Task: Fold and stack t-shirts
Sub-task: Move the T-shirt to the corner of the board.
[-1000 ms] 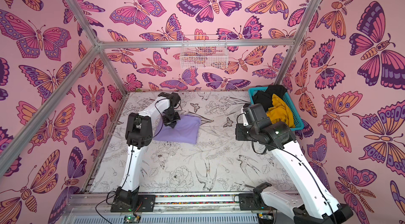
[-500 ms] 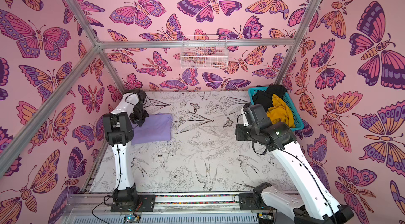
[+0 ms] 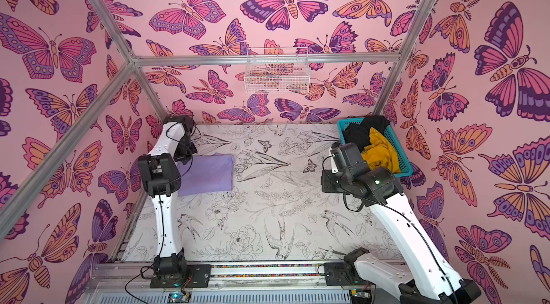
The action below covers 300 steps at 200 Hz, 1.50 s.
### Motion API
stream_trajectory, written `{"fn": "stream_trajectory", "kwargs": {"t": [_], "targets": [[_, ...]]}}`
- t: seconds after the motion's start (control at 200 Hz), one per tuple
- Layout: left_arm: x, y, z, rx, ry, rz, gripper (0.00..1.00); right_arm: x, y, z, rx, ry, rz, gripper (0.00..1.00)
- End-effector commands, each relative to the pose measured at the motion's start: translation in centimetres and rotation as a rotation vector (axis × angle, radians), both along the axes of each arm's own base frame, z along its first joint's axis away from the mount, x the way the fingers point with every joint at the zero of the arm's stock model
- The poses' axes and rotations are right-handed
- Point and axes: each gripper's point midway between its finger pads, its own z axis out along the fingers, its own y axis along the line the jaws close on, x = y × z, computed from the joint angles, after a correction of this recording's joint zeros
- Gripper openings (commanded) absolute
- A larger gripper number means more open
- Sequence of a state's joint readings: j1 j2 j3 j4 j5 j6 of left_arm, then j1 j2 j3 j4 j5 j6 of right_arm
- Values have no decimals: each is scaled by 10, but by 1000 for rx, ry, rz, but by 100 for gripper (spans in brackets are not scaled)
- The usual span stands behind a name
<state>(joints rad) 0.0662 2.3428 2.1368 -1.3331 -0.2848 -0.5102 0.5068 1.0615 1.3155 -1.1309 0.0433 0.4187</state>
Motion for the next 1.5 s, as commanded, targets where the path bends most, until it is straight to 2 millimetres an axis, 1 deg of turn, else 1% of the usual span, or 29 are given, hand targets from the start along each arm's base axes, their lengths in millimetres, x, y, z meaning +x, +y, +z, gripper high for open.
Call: {"fn": "stream_trajectory", "kwargs": {"t": [0.0,0.01,0.065,0.085,0.095,0.125,0.135,0.15,0.205,0.25,0.285,0.321,0.411,0.526,0.561,0.641,0.756,0.887,1.002,1.067,1.117,1.182,1.202,1.227,1.317,1.442,1.498], "targets": [[-4,-25,71,18,-232,-75,0,20,-20,1,-115,-101,-69,30],[-7,-26,73,18,-240,-76,0,21,-22,2,-125,-111,-75,30],[-20,-28,102,17,-357,-76,2,29,-30,8,-165,-166,-103,31],[-26,-29,105,16,-379,-77,3,32,-31,11,-170,-186,-105,31],[-28,-28,113,20,-406,-75,3,33,-32,12,-174,-195,-106,31],[-35,-27,125,29,-466,-76,4,36,-33,15,-179,-216,-110,31],[-36,-27,126,36,-476,-83,4,36,-33,16,-180,-220,-109,31],[-38,-26,135,41,-510,-93,5,37,-32,17,-179,-224,-108,31],[-49,-27,150,40,-562,-107,7,40,-30,19,-186,-221,-93,31],[-58,-31,154,14,-572,-111,7,41,-30,20,-201,-211,-89,31],[-66,-35,151,-15,-558,-95,6,42,-30,19,-209,-203,-87,31],[-75,-40,142,-50,-521,-71,5,43,-30,19,-213,-199,-85,31],[-100,-61,103,-182,-405,-2,1,42,-28,21,-198,-202,-77,31],[-132,-88,53,-304,-250,70,0,38,-24,20,-177,-188,-60,30],[-139,-94,42,-330,-212,80,0,37,-25,20,-179,-183,-57,30],[-154,-102,19,-332,-130,99,0,34,-27,18,-190,-175,-58,29],[-163,-107,-4,-331,-48,94,0,31,-29,13,-196,-169,-59,29],[-163,-108,-25,-325,22,98,0,29,-30,6,-197,-147,-65,29],[-161,-112,-42,-329,81,103,0,26,-30,4,-193,-140,-60,29],[-156,-112,-45,-320,86,94,0,25,-30,5,-187,-140,-56,29],[-151,-113,-43,-320,74,91,10,24,-31,4,-191,-137,-59,30],[-144,-114,-34,-317,36,79,27,23,-31,2,-201,-128,-57,29],[-143,-113,-30,-314,22,77,31,23,-32,1,-205,-124,-59,29],[-141,-113,-26,-310,5,73,33,23,-32,0,-208,-120,-59,29],[-143,-114,-7,-323,-33,77,34,24,-32,-3,-213,-115,-59,29],[-162,-118,23,-338,-68,80,32,25,-32,-5,-218,-110,-59,29],[-171,-115,33,-324,-93,81,32,26,-31,-6,-218,-111,-58,29]]}}
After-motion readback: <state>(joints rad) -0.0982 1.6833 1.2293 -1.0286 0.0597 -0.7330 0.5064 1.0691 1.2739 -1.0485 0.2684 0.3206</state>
